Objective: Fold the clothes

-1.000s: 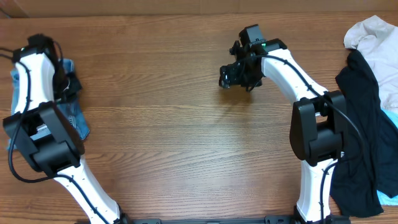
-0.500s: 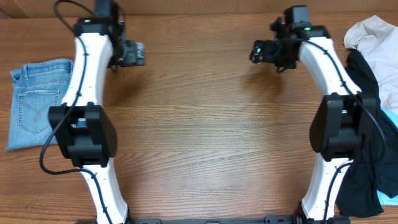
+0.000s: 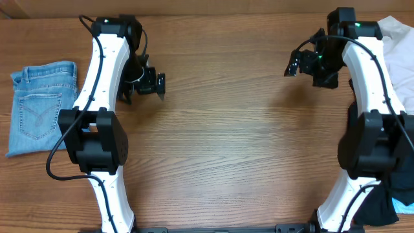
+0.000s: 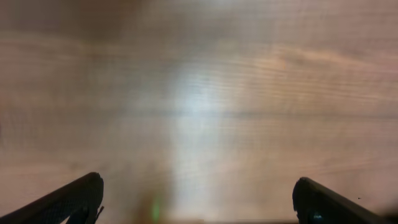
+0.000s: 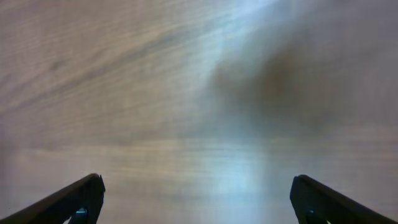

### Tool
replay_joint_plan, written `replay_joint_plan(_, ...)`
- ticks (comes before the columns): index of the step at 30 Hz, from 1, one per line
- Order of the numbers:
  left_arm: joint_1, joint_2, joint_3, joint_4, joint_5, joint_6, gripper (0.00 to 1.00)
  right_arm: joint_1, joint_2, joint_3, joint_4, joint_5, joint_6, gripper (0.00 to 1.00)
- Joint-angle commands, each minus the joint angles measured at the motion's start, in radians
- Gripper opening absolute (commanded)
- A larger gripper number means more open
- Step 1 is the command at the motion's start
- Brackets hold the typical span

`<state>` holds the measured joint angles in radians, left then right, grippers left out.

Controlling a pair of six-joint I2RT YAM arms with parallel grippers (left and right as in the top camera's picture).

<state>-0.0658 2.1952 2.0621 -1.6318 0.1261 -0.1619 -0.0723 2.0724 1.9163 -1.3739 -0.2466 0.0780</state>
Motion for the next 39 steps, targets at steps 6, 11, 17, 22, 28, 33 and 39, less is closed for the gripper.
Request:
replay_joint_plan(6, -0.017, -0.111, -0.011, -0.058, 0.025, -0.019, 1.0, -0.002, -0.152, 0.02, -0.154, 0.029, 0.009, 1.0)
replay_joint_plan(11, -0.058, -0.275, -0.126, -0.053, 0.014, -0.027, 1.0, -0.001, -0.272, -0.056, -0.174, 0.029, 0.009, 1.0)
replay_joint_plan(17, -0.113, -0.573, -0.369, 0.109, -0.025, -0.053, 1.0, 0.0, -0.582, -0.397, 0.025, 0.026, 0.009, 1.0)
replay_joint_plan(22, -0.139, -0.882, -0.646, 0.396, -0.081, -0.096, 1.0, 0.001, -0.929, -0.752, 0.306, 0.042, 0.0, 1.0)
replay_joint_plan(28, -0.137, -1.21, -0.972, 0.723, -0.168, -0.108, 1.0, 0.001, -1.303, -1.03, 0.539, 0.045, 0.001, 1.0)
replay_joint_plan(33, -0.137, -1.309, -1.11, 0.772, -0.277, -0.107, 1.0, 0.001, -1.441, -1.066, 0.505, 0.045, 0.001, 1.0)
replay_joint_plan(39, -0.137, -1.284, -1.155, 0.718, -0.327, -0.104, 1.0, 0.001, -1.448, -1.066, 0.429, 0.045, 0.001, 1.0)
